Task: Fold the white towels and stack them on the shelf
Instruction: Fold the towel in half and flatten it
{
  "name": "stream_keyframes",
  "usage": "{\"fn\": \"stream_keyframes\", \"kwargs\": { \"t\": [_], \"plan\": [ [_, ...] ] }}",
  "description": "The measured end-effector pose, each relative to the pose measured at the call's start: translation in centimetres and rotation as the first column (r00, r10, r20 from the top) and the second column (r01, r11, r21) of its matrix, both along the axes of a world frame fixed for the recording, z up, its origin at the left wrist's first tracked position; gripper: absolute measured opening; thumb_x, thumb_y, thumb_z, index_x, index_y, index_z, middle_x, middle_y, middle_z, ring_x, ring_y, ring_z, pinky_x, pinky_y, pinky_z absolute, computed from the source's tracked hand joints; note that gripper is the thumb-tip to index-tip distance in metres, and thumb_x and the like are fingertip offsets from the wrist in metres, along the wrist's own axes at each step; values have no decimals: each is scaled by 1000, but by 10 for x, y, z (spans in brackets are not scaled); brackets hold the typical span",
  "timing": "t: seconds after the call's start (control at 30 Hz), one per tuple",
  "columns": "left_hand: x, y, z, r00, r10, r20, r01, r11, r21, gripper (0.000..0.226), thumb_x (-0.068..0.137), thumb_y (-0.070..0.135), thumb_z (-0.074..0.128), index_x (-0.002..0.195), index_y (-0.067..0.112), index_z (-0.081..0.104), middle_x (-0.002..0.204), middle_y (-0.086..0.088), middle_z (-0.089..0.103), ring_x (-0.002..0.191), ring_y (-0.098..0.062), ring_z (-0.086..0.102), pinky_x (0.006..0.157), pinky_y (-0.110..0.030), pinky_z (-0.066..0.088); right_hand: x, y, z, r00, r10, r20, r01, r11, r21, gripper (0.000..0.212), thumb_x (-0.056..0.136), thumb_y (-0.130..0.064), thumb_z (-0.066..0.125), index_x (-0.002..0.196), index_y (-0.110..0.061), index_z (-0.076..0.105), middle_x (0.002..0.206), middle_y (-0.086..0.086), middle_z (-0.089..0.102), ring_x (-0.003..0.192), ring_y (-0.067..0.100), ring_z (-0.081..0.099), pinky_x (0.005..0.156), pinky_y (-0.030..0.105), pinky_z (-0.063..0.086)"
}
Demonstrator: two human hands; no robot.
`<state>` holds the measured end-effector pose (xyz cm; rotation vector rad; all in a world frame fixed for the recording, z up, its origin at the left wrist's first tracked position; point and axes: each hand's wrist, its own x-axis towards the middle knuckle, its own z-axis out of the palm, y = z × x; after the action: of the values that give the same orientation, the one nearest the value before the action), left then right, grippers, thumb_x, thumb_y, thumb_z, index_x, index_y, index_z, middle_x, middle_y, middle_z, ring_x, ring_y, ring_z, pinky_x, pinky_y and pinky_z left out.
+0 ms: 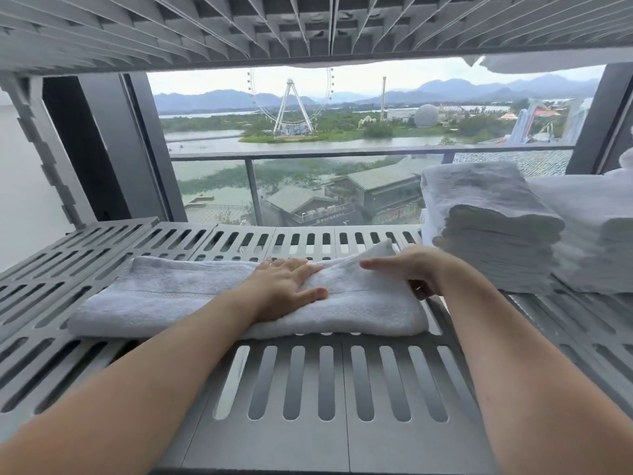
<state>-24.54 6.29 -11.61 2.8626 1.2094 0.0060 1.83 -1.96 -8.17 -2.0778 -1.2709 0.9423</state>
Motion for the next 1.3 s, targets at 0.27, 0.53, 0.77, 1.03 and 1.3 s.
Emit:
{"fn": "stream_keyframes", "kwargs": {
  "t": [0.27, 0.53, 0.77, 1.03, 1.3],
  "plan": [
    [-1, -22, 19, 985, -111, 133, 65, 950, 307, 51, 94, 65, 47, 138, 40, 52, 142, 8, 53, 126, -17, 53, 102, -41, 45, -23, 13, 5, 992, 21, 123, -29, 997, 69, 33, 82, -35, 73, 104, -12, 67, 100, 7, 69, 95, 26, 68, 87, 36, 55],
    [-41, -32, 36, 991, 134, 22, -135, 990, 43, 54, 92, 73, 37, 135, 44, 55, 150, 7, 45, 138, -16, 41, 112, -46, 35, -25, 19, 14, 812, 87, -577, -67, 996, 56, 65, 86, -53, 67, 126, -2, 58, 103, 19, 73, 91, 33, 72, 80, 40, 58],
    [-44, -29, 11, 987, 159, -29, -160, 985, -62, 76, 87, 82, 21, 155, 49, 13, 168, 1, 4, 154, -20, 3, 120, -62, 0, -55, 19, 24, 551, 151, -821, -1, 984, 180, 40, 96, -40, 58, 117, -6, 62, 77, 8, 72, 61, 20, 72, 49, 25, 56],
    [-127, 18, 42, 987, 159, 37, -157, 987, -45, 76, 77, 90, 37, 141, 49, 46, 164, 4, 23, 151, -18, 17, 118, -51, 17, -111, 37, 46, 276, 230, -933, -9, 972, 237, 37, 102, -37, 41, 101, -11, 67, 71, 4, 68, 63, 21, 71, 57, 31, 58],
    [-161, 22, 20, 986, 167, 18, -163, 977, -140, 68, 89, 82, 13, 150, 54, 19, 168, -1, 2, 154, -25, -5, 118, -63, -9, -214, 64, 70, 390, 266, -881, -23, 960, 280, 3, 90, -17, 55, 92, -19, 55, 77, -5, 44, 65, 6, 46, 63, 16, 38]
  ]
}}
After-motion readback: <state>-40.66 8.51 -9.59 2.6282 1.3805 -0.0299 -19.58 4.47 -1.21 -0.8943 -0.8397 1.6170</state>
